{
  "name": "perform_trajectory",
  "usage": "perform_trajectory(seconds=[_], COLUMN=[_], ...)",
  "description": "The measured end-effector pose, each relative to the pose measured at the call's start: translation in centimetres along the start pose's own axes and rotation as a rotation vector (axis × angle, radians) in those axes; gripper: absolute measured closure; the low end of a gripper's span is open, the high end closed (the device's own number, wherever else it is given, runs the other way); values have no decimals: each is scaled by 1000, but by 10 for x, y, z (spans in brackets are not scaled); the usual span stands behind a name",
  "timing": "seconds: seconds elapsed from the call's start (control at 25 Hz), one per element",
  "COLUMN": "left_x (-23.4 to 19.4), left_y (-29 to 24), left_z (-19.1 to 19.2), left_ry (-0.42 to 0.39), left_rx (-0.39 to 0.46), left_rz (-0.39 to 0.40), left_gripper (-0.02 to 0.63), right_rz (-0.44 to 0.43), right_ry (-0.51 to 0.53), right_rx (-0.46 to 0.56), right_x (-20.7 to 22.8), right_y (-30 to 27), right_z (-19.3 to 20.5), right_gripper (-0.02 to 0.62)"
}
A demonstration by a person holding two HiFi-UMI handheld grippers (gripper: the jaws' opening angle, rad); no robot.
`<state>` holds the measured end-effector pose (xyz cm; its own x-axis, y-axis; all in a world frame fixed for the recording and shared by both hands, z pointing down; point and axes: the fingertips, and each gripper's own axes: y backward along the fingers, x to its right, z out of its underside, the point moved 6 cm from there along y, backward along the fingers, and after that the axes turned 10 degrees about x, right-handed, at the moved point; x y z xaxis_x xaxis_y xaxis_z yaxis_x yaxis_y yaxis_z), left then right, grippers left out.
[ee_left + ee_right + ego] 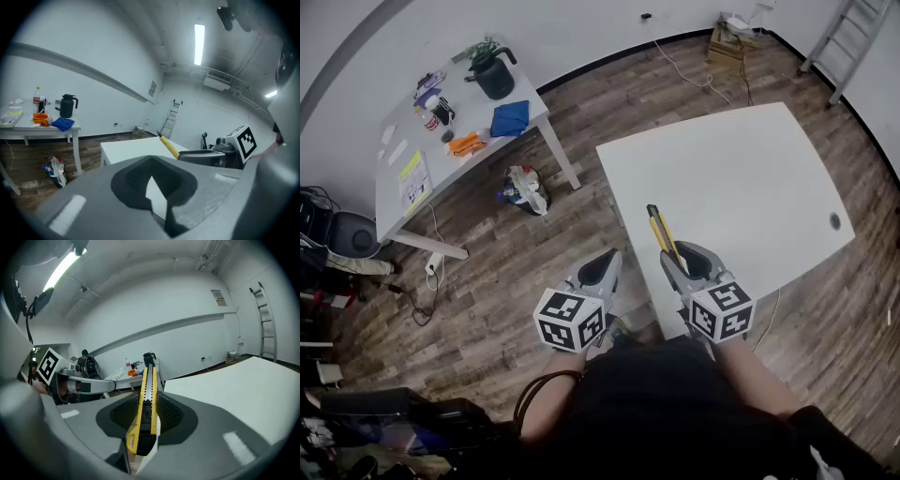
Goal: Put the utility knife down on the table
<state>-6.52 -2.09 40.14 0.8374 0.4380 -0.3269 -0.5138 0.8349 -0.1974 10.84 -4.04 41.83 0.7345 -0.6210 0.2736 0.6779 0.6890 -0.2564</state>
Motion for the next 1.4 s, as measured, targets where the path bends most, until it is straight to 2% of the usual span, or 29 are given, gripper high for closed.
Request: perform_trajectory(seconds=[0.44, 0.72, 1.04, 1.4], left_x=[-23, -29, -48, -61], left_y=[3, 9, 21, 29], left_z=[2, 2, 7, 18], left_ry=[2, 4, 29, 61], left_rx=[-8, -10, -11, -8], left_rz=[5, 0, -46, -72], left_gripper=[606, 606, 606, 606], right_rz=[37, 86, 135, 172], right_ry=[17, 48, 97, 101], right_rx=[-56, -159, -299, -399], right_x=[8, 39, 57, 68], right_y=[-37, -84, -143, -166], right_z=[20, 49, 82, 108], right_gripper=[453, 449, 451, 453])
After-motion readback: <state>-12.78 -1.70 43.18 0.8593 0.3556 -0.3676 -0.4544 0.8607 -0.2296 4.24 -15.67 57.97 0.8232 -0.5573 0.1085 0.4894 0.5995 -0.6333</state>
